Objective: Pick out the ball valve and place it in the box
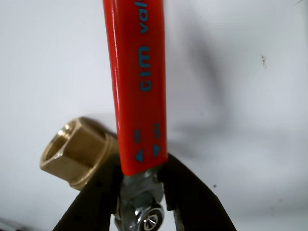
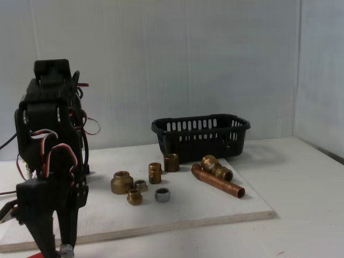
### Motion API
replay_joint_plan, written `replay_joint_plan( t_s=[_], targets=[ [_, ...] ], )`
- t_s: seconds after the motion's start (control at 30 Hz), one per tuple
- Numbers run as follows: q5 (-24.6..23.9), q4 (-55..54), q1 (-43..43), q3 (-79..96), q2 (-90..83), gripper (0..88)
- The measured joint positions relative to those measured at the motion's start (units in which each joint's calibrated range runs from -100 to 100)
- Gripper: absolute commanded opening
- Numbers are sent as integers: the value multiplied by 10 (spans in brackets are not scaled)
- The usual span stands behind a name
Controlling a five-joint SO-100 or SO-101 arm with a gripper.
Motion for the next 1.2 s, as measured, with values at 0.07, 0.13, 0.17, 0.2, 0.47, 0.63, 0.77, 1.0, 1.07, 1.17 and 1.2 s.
replay_joint_plan(
  t_s=[0.07, 0.13, 0.17, 0.2, 0.47, 0.63, 0.77, 1.0, 1.07, 1.17, 1.2],
  targets=[
    [-4, 0, -1, 0, -3, 56],
    [-6, 0, -1, 0, -5, 56],
    [-6, 0, -1, 0, -5, 56],
    [-6, 0, -1, 0, -5, 56],
    [-6, 0, -1, 0, -5, 56],
    [-6, 9, -2, 0, -8, 48],
    [-6, 33, -9, 20, -29, 38],
    [-6, 45, -18, 53, -62, 32],
    [-6, 45, -19, 60, -66, 27],
    [-6, 45, -19, 60, -66, 24],
    [-6, 45, -19, 60, -66, 23]
  ],
)
